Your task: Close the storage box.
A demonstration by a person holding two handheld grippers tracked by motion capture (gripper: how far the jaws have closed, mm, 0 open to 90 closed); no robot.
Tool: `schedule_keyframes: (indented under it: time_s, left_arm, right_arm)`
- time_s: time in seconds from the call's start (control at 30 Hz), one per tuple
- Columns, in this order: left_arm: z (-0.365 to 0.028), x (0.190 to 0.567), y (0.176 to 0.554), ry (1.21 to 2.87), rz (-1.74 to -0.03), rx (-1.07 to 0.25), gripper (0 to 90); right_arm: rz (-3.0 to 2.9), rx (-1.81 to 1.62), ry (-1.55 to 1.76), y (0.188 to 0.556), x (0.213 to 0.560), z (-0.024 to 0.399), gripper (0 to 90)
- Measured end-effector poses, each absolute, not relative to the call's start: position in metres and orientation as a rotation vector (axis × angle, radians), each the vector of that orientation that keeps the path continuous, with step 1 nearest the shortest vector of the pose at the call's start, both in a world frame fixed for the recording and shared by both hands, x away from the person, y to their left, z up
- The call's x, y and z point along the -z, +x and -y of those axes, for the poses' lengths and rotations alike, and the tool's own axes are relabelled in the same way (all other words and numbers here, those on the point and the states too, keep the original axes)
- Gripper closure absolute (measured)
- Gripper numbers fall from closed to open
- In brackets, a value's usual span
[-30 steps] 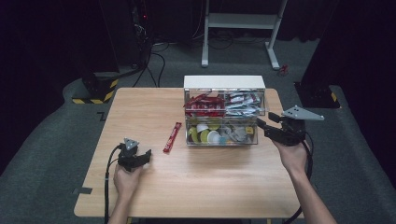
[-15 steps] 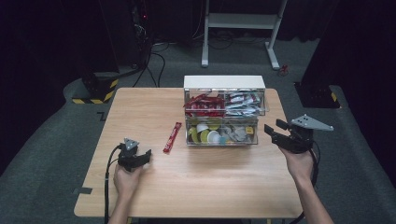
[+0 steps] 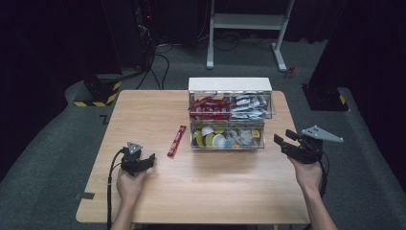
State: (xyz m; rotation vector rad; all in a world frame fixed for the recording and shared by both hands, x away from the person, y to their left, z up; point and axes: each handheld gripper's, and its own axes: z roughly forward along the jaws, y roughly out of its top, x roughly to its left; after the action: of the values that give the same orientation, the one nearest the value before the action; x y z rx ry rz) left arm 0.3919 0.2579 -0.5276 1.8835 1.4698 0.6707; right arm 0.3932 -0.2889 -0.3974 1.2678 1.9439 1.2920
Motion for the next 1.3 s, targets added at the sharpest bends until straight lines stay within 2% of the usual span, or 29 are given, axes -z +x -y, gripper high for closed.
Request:
schedule_keyframes:
  time_s: [1.3]
  left_arm:
    - [-0.258,0.528,0.392,1.881,-1.472,-0.67,33.9]
  right_arm:
    - [-2.037,-1.059,1.46,0.415,0.477,0.284,47.7]
